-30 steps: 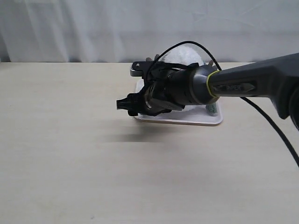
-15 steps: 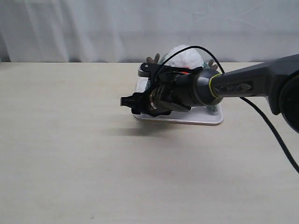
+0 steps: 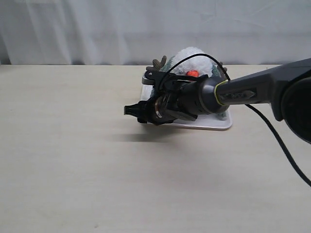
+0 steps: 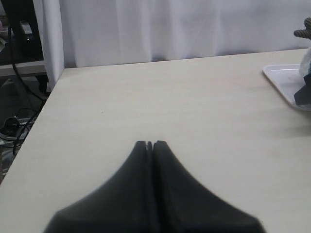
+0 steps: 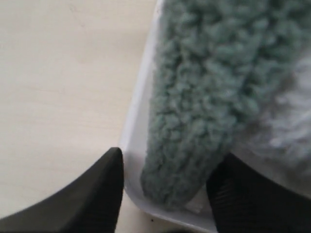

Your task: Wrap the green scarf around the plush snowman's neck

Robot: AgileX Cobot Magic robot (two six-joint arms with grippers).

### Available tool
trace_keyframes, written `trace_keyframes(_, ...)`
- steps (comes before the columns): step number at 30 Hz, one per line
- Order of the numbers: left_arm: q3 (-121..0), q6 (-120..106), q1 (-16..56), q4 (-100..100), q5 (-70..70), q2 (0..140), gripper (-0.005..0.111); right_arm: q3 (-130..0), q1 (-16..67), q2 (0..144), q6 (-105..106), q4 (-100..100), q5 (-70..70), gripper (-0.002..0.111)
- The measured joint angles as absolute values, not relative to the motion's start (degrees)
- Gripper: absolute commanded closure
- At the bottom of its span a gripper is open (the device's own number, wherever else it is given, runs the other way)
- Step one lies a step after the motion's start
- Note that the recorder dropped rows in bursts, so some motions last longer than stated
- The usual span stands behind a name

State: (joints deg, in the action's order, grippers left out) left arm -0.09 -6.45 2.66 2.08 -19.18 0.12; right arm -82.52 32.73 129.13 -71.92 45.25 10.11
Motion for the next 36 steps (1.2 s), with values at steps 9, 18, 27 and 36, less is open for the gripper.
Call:
trace_keyframes(9,-0.1,-6.4,2.7,2.1,-19.2,0.1,0.107,-82.5,32.6,129.1,-68.0,45.3,10.1,0.104)
trace_keyframes(18,-0.1,-6.4,2.7,2.1,-19.2,0.1,0.107,-82.5,33.2,127.1,-62.0,45.5,15.9,0.104)
trace_keyframes(27,-0.1,-6.4,2.7,2.1,-19.2,0.1,0.107,-82.5,34.1,118.6,-37.7,32.1,30.8,0.104)
trace_keyframes(36,-0.1,-6.4,2.7,2.1,-19.3,0.1,0.107,-82.5,34.1,114.4,-26.8,29.9,47.4,0.104)
